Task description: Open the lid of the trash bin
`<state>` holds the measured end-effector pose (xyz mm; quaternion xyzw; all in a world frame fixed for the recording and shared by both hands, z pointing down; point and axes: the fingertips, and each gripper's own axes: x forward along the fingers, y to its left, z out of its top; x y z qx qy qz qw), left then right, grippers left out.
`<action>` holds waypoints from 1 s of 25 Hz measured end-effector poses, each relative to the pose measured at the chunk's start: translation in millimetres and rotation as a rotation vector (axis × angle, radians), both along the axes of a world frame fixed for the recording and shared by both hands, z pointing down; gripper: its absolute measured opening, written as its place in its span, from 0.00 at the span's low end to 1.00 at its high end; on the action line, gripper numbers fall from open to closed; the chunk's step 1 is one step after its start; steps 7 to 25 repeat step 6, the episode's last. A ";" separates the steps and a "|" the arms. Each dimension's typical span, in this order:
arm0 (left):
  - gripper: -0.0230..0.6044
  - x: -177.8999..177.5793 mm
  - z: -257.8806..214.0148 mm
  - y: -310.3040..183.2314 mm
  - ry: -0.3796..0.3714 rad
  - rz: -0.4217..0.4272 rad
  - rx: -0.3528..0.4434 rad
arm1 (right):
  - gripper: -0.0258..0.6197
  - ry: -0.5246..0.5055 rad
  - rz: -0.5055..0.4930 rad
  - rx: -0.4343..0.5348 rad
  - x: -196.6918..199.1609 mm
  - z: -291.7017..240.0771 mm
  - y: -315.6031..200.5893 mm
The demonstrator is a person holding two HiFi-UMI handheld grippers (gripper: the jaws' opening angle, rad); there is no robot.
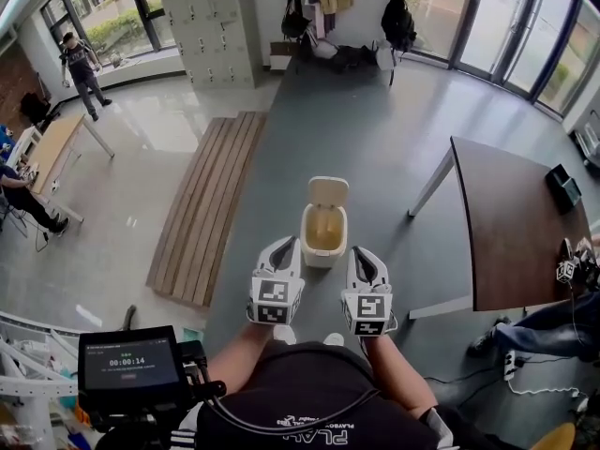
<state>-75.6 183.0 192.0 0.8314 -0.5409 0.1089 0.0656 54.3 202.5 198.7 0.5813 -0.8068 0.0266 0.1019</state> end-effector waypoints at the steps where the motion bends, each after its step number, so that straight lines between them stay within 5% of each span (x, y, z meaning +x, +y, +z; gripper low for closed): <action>1: 0.04 1.1 0.9 -0.9 -0.004 0.000 0.002 | 0.05 0.001 0.002 -0.001 1.4 0.2 -0.9; 25: 0.04 4.2 1.8 -3.6 -0.027 -0.010 -0.018 | 0.05 -0.003 0.009 -0.007 5.5 0.9 -2.6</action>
